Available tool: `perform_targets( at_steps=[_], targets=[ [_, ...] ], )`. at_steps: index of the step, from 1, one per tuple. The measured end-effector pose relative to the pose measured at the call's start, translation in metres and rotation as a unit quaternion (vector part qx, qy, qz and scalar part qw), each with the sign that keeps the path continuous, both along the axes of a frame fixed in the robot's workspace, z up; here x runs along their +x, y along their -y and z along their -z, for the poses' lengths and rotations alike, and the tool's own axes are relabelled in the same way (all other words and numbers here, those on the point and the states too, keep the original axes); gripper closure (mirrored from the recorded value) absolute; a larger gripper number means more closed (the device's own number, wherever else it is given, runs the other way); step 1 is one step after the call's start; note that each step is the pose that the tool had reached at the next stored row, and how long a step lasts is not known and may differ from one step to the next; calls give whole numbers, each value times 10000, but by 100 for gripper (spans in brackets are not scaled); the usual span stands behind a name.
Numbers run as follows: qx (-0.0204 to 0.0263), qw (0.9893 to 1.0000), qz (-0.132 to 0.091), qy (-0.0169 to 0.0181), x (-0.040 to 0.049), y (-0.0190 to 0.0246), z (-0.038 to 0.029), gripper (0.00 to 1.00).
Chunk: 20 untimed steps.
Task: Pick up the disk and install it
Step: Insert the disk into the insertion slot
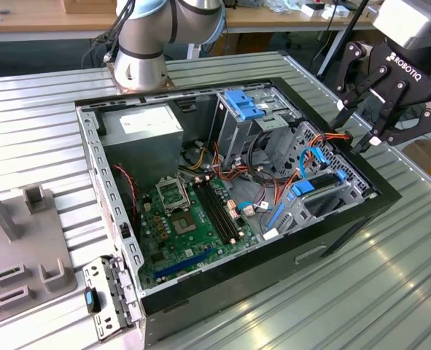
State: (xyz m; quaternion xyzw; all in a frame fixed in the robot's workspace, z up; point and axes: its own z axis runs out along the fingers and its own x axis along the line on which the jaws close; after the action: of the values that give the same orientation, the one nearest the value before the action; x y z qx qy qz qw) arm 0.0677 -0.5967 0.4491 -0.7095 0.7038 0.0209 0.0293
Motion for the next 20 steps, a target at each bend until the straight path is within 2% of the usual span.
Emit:
perform_targets(
  at_steps=[15,20],
  targets=[
    [4,10000,0,0,10,0,1,50],
    [3,10000,0,0,17,1,34,50]
  ],
)
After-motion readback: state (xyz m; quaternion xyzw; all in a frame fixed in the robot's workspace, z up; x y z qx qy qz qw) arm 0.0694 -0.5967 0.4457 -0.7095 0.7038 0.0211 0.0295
